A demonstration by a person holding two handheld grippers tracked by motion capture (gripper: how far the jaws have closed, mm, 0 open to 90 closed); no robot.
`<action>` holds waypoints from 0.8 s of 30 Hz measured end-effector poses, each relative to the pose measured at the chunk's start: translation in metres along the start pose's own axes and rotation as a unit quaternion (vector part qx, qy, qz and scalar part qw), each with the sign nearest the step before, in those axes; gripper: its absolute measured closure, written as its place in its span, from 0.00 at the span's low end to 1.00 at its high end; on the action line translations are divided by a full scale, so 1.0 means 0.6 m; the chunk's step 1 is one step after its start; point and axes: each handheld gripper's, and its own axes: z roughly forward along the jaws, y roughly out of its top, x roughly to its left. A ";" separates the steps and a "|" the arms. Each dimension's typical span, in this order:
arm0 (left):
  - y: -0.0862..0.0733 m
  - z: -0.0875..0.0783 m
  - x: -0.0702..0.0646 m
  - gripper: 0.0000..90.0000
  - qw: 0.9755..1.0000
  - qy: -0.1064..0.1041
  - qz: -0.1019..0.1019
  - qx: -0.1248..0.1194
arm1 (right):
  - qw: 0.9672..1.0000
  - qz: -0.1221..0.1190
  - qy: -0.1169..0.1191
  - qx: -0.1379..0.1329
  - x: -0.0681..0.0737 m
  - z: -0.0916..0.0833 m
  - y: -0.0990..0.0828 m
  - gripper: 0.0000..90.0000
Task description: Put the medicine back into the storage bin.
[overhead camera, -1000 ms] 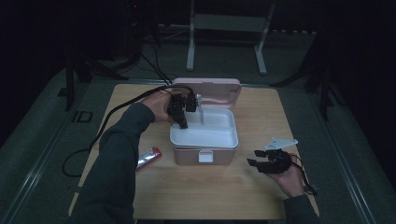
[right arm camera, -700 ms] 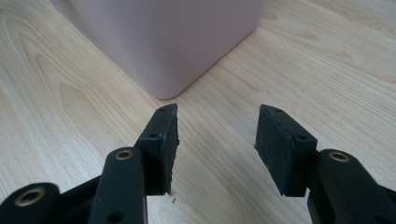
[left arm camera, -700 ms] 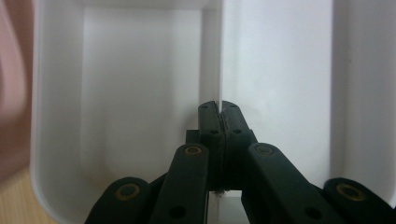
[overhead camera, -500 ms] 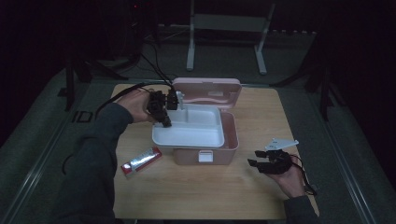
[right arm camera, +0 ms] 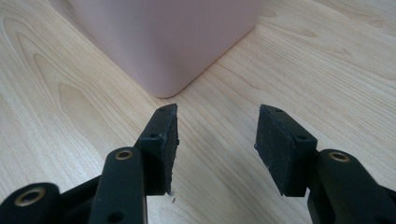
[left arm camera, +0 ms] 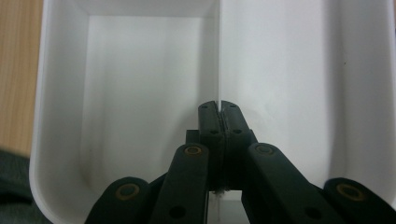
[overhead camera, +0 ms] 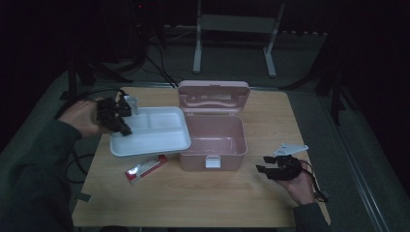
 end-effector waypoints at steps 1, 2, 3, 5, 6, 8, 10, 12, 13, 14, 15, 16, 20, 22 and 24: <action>-0.014 -0.003 0.000 0.99 1.000 -0.004 -0.010 0.004 | 1.000 0.000 0.000 0.000 0.000 0.000 0.000 0.54; -0.027 -0.005 -0.001 0.99 1.000 0.002 -0.016 0.005 | 1.000 0.000 0.000 0.000 0.000 0.001 0.000 0.54; -0.039 -0.007 -0.001 0.99 1.000 0.003 -0.025 0.008 | 1.000 -0.001 0.000 0.000 0.001 0.001 0.000 0.54; -0.059 -0.006 0.001 0.99 0.999 0.011 -0.039 0.011 | 1.000 0.000 0.000 0.000 0.001 0.001 0.000 0.54; -0.068 -0.004 0.004 0.99 0.999 0.015 -0.046 0.009 | 1.000 0.000 0.000 0.000 0.001 0.002 0.000 0.54; -0.081 0.004 0.013 0.99 0.998 0.023 -0.060 -0.004 | 1.000 0.001 0.000 -0.001 0.001 0.002 0.000 0.54; -0.089 0.018 0.027 0.99 0.997 0.025 -0.074 -0.015 | 1.000 0.001 0.001 -0.002 0.001 0.003 0.000 0.54; -0.092 0.041 0.042 0.99 0.996 0.024 -0.090 -0.016 | 1.000 0.001 0.001 0.000 0.001 0.003 0.000 0.54; -0.091 0.052 0.049 0.99 0.995 0.024 -0.094 -0.015 | 1.000 0.000 0.001 0.000 0.001 0.003 0.000 0.54; -0.089 0.064 0.056 0.99 0.995 0.016 -0.099 -0.017 | 1.000 0.001 0.000 0.000 0.001 0.002 0.000 0.54; -0.086 0.075 0.062 0.99 0.994 0.018 -0.103 -0.020 | 1.000 0.001 0.000 0.000 0.001 0.002 0.000 0.54; -0.082 0.086 0.067 0.99 0.994 0.012 -0.106 -0.021 | 1.000 0.001 -0.001 0.000 0.000 0.001 0.000 0.54; -0.065 0.127 0.091 0.99 0.992 0.010 -0.122 -0.018 | 1.000 0.002 -0.003 -0.002 -0.001 -0.004 0.000 0.54; -0.057 0.144 0.101 0.99 0.991 0.006 -0.133 -0.014 | 1.000 0.003 -0.004 -0.003 -0.002 -0.007 -0.001 0.54; -0.049 0.162 0.109 0.99 0.991 0.009 -0.133 -0.004 | 1.000 0.005 -0.005 -0.006 -0.003 -0.010 -0.002 0.54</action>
